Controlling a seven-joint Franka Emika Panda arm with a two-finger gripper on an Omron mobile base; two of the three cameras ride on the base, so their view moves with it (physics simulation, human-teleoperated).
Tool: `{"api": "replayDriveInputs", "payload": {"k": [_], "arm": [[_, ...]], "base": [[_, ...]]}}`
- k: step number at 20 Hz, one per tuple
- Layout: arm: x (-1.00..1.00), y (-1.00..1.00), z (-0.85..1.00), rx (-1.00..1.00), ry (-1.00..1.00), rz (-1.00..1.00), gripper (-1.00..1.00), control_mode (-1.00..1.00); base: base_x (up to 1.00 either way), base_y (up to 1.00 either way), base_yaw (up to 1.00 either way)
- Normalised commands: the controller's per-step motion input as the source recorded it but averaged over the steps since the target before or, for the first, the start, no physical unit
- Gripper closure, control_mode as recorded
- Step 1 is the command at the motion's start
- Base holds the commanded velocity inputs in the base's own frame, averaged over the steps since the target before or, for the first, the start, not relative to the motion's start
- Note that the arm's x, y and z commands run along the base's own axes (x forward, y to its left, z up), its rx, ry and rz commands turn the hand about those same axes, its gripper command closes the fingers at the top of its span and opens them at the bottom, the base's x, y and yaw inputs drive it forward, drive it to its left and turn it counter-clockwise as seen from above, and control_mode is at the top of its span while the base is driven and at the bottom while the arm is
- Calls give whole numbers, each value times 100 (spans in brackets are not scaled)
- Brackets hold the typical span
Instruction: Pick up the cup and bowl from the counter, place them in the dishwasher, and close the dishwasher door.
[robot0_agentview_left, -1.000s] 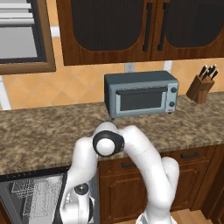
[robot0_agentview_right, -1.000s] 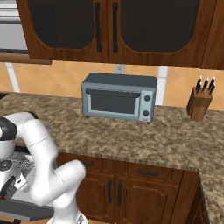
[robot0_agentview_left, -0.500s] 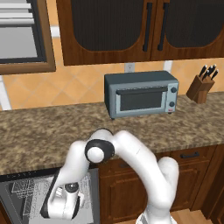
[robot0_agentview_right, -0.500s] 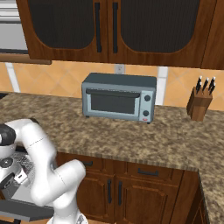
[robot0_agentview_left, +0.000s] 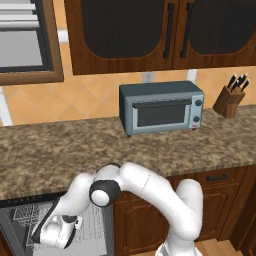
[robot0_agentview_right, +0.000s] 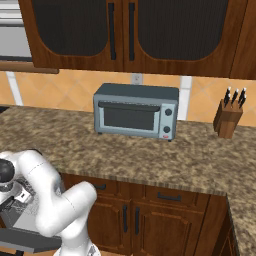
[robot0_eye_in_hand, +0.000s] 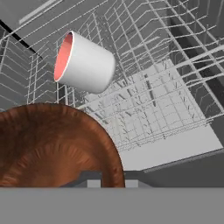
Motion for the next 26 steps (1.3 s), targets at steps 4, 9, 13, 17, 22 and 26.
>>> {"api": "replayDriveInputs", "payload": {"k": [4,9,13,17,22,26], "arm": [[-60,72,-50,-21,-81,0,100,-100],[-27,21,-25,-5,-72,-5,100,-100],[-34,21,-57,-6,-68,-4,100,-100],[-45,26,-100,-15,-72,0,100,-100],[0,7,-78,-9,-58,-15,100,-100],[3,3,-9,0,-10,-22,100,-100]], "base": [[0,0,0],[0,0,0],[0,0,0],[0,0,0],[0,0,0],[0,0,0]]}}
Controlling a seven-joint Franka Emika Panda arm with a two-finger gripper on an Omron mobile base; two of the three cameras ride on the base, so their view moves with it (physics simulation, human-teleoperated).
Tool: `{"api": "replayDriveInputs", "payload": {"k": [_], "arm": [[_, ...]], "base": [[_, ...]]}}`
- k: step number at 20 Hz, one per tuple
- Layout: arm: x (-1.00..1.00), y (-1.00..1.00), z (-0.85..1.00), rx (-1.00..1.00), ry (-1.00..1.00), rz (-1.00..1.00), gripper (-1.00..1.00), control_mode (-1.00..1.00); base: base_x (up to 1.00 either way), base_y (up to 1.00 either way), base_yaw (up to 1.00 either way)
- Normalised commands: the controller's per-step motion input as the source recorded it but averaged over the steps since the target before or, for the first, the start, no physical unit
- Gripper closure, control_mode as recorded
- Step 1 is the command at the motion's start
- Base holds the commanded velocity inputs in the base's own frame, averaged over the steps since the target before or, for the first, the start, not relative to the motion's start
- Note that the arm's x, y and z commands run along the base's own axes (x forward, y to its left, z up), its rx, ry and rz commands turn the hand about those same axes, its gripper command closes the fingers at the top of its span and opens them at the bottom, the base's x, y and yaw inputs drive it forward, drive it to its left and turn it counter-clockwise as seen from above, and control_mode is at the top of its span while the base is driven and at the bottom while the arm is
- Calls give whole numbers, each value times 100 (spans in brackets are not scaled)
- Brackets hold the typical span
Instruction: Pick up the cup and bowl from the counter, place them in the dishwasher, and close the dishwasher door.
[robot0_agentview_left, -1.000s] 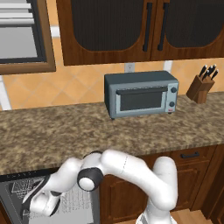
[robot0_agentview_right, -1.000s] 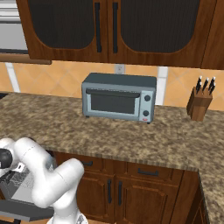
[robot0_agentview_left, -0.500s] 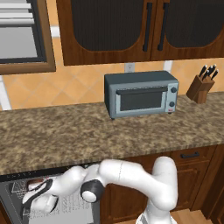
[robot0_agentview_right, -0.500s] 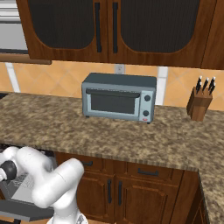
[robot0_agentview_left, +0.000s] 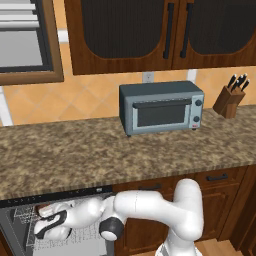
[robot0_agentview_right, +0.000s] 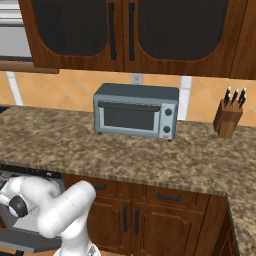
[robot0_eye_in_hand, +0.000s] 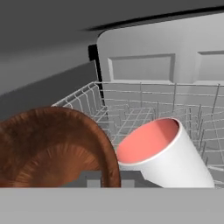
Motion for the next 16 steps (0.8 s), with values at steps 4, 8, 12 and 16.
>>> {"api": "replayDriveInputs", "payload": {"k": [4,8,12,16], "arm": [[2,8,-16,0,-6,-19,100,-100],[35,43,-51,0,-27,-50,100,-100],[25,67,-33,0,-50,-53,100,-100],[46,61,-54,0,-34,-49,100,-100]], "base": [[0,0,0],[0,0,0],[0,0,0],[0,0,0]]}}
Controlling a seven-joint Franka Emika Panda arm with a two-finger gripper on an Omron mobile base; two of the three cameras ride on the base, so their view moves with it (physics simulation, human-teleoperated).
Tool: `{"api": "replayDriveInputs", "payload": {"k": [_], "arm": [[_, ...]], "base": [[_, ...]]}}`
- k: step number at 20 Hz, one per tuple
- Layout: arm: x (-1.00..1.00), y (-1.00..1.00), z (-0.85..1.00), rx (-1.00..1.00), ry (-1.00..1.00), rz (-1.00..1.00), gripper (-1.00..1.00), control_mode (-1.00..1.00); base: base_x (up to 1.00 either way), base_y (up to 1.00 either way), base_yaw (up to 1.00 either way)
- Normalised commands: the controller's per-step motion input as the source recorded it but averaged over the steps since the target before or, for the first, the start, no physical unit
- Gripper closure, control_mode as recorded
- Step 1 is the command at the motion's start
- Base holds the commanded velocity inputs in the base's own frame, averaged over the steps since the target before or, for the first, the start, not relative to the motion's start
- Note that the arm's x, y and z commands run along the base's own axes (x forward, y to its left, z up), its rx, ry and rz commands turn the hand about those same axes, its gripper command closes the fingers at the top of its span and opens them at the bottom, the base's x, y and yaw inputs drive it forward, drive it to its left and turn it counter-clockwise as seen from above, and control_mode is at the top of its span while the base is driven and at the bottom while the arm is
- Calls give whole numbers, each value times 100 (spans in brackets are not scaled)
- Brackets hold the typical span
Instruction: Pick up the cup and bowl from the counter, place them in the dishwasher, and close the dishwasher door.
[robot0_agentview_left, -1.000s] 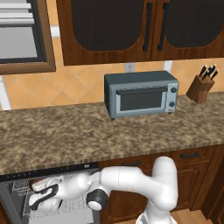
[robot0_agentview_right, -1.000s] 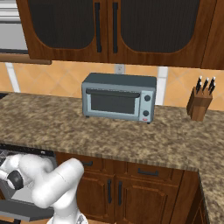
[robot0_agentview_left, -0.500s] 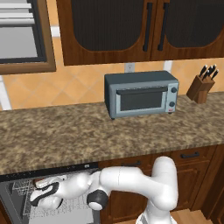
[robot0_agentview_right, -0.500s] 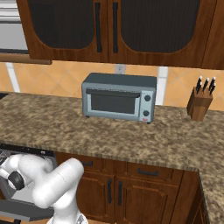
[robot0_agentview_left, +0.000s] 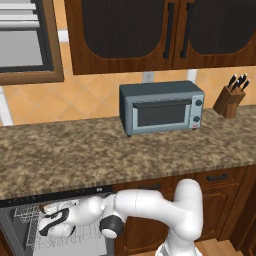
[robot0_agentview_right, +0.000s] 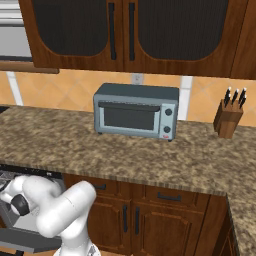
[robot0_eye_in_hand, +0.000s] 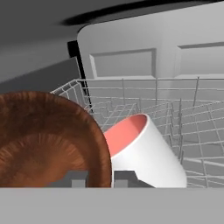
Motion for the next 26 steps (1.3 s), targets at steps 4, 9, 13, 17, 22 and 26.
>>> {"api": "replayDriveInputs", "payload": {"k": [4,9,13,17,22,26], "arm": [[68,87,-53,0,-31,-56,-100,-100],[31,80,-35,0,-30,-59,-100,-100],[2,76,0,0,-17,-70,-100,-100],[-25,28,0,0,-9,-67,-100,-100],[-64,-7,9,1,-7,-65,-100,-100],[-54,-40,0,0,2,-70,-100,-100]], "base": [[0,0,0],[0,0,0],[0,0,0],[0,0,0],[0,0,0],[0,0,0]]}}
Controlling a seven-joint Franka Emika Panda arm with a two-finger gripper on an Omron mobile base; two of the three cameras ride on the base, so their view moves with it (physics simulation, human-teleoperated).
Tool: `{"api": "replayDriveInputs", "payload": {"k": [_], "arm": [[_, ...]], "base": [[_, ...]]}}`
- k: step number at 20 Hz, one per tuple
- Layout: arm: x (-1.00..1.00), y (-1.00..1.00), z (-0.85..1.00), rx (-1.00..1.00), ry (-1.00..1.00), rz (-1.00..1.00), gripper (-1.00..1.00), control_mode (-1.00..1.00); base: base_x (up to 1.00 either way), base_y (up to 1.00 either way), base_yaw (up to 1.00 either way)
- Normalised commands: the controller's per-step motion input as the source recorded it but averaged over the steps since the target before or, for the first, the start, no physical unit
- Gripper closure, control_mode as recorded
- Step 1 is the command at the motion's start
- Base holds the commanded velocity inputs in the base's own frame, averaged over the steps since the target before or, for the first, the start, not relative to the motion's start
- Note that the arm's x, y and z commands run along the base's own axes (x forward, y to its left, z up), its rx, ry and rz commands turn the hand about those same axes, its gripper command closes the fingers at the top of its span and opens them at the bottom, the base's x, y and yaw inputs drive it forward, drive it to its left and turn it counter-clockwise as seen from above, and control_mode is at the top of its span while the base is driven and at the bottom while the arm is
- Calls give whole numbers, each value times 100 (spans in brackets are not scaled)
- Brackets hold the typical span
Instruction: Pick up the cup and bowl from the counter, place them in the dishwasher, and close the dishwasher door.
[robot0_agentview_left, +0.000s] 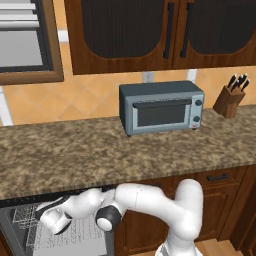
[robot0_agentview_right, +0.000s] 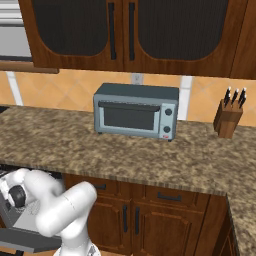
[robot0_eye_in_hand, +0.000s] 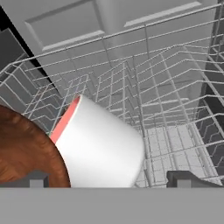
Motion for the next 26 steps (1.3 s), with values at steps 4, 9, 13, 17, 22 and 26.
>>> {"api": "replayDriveInputs", "payload": {"k": [4,9,13,17,22,26], "arm": [[-95,-58,-10,12,22,-53,-100,-100],[-100,-54,-13,15,38,-34,-100,-100],[-100,-50,-38,13,35,-22,-100,-100],[-100,-23,-29,10,14,-31,-100,-100],[-73,-41,38,-1,-11,-45,-100,-100],[-7,-60,52,-7,-4,-50,-100,-100]], "base": [[0,0,0],[0,0,0],[0,0,0],[0,0,0],[0,0,0],[0,0,0]]}}
